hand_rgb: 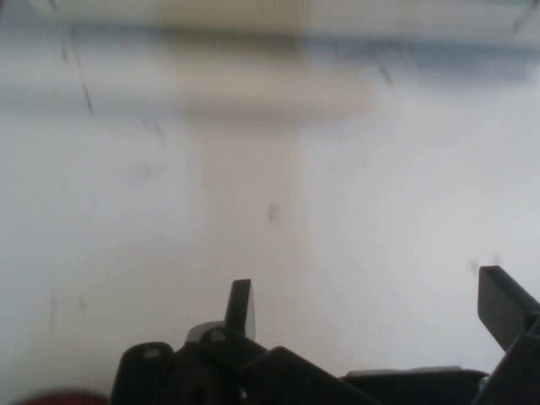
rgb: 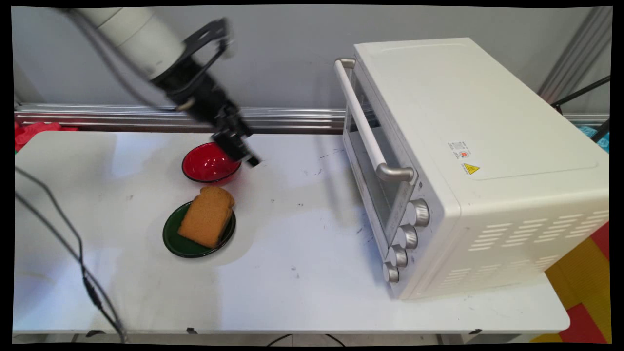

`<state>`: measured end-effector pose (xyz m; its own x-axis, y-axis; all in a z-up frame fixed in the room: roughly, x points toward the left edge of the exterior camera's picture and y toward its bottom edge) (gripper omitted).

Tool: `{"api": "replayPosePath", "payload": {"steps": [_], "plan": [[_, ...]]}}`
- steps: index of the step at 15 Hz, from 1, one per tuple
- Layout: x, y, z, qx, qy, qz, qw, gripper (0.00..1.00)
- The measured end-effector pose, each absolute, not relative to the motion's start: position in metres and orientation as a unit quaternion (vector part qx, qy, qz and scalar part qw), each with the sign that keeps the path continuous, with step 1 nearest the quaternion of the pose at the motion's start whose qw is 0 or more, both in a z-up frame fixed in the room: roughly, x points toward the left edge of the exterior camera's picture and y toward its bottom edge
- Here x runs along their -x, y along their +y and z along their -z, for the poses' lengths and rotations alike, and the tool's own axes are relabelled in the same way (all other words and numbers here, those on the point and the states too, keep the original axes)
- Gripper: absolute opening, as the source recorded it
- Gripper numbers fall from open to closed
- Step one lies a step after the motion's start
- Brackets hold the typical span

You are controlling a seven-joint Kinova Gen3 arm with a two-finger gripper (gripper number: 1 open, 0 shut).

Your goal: Open the oven

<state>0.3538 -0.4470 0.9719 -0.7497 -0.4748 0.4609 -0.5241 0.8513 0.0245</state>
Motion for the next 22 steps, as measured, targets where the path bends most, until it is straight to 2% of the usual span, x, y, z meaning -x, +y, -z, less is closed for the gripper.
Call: {"api": "replayPosePath", "payload": {"steps": [7, 14, 22], "plan": [[-0.284, -0.498, -1.023, -0.246, -0.93, -0.087, 0.259, 1.0], [-0.242, -0.522, -1.059, -0.223, -0.929, -0.086, 0.282, 1.0], [-0.218, -0.535, -1.072, -0.193, -0.934, -0.073, 0.291, 1.0]]}}
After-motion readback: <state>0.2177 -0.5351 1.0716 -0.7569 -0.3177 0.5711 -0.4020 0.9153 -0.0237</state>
